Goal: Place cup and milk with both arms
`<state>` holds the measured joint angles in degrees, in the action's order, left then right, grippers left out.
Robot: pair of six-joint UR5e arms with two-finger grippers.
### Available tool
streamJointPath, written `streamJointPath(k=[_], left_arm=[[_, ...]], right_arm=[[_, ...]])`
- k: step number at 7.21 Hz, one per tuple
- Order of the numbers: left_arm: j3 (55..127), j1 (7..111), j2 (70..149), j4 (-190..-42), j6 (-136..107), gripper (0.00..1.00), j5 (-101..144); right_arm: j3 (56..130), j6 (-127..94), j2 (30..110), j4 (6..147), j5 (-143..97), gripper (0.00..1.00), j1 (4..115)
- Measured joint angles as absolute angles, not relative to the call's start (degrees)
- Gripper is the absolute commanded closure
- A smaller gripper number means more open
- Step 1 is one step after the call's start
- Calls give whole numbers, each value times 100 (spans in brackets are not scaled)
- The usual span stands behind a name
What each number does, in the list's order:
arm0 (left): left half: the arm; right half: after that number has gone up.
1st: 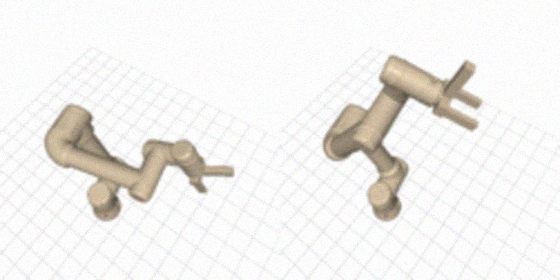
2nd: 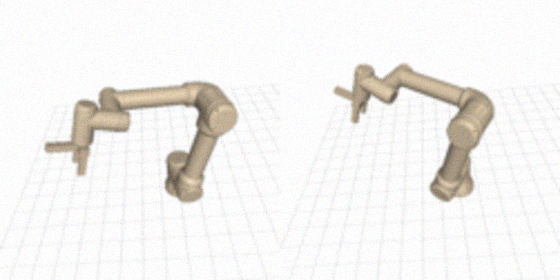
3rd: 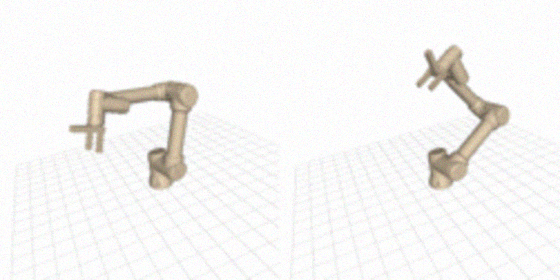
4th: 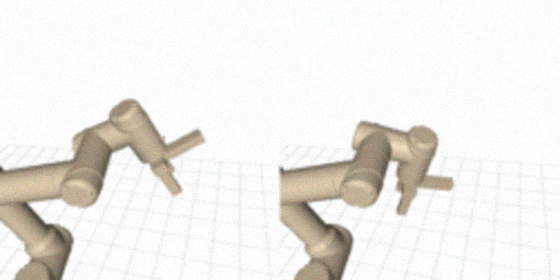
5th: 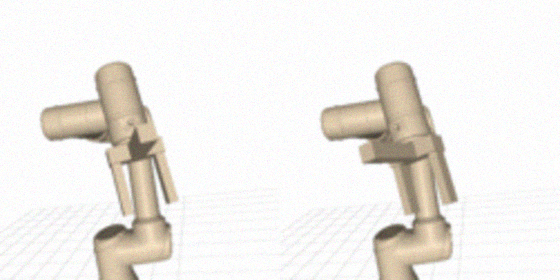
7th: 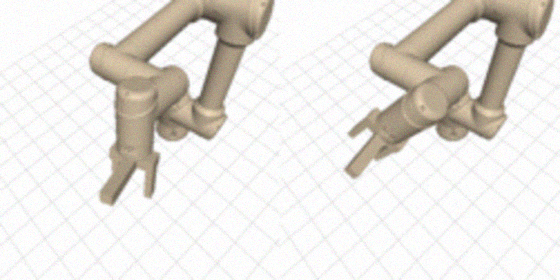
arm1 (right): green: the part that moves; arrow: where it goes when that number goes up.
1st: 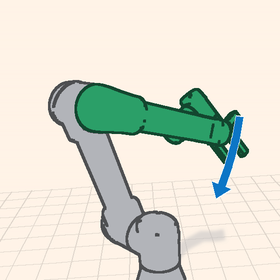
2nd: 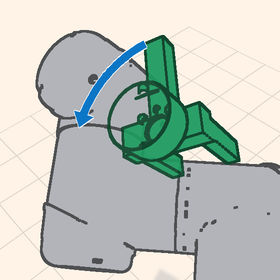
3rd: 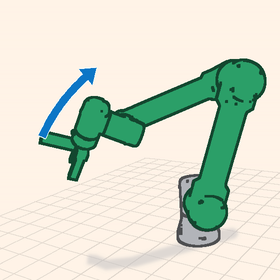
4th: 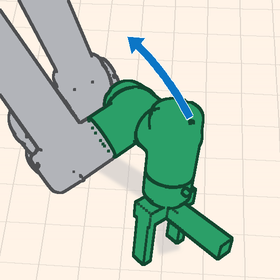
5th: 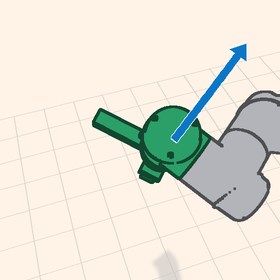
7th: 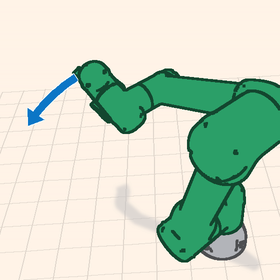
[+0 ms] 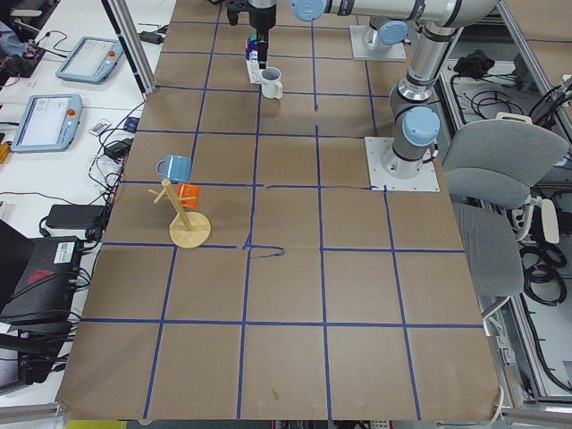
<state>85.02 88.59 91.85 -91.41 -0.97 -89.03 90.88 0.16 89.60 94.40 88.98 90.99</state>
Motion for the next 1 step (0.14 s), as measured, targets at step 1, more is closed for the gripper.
streamJointPath(k=[1], left_arm=[[8505,8860,9185,-9141,-97,0,-8903]], right_arm=[[9088,18,8977,9405,8898,0,9097]])
